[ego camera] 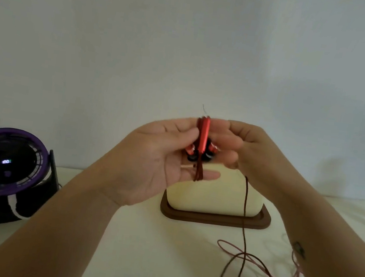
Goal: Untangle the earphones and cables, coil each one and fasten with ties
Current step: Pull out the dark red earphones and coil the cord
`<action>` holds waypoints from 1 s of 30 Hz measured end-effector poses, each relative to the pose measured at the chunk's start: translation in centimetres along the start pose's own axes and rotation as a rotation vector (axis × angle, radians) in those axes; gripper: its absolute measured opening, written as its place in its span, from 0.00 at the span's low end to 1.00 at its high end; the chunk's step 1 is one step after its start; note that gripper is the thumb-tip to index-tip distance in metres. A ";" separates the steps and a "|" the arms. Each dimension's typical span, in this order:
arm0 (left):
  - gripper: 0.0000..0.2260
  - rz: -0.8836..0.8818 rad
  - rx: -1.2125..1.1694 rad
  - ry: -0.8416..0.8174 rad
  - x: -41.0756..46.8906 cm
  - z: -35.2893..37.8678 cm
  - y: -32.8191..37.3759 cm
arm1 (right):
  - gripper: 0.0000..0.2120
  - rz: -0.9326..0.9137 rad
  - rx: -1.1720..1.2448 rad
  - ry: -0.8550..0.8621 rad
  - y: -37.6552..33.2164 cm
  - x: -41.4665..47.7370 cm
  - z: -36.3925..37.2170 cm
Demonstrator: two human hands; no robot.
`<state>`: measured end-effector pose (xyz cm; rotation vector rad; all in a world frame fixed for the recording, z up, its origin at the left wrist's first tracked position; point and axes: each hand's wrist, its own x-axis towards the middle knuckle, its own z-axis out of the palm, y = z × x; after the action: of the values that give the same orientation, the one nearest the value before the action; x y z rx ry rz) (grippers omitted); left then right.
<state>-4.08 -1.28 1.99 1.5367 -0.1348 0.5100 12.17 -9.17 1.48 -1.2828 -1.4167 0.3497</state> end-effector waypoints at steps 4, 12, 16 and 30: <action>0.15 0.122 -0.129 0.183 0.2 -0.2 0.7 | 0.15 0.022 -0.226 -0.075 0.5 0.0 1.3; 0.14 0.114 0.157 0.373 0.5 -1.9 -0.1 | 0.14 -0.004 -0.430 -0.305 -2.6 -1.0 1.9; 0.14 0.005 0.413 0.287 0.4 -1.5 -0.8 | 0.16 -0.091 -0.332 -0.082 -3.7 -1.0 0.3; 0.15 -0.055 0.016 -0.062 -0.1 -0.3 -0.2 | 0.18 -0.005 -0.004 -0.008 -0.4 -0.2 0.6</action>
<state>-4.20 -0.99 1.72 1.5682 -0.1362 0.4209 11.44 -9.23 1.57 -1.2818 -1.4284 0.3491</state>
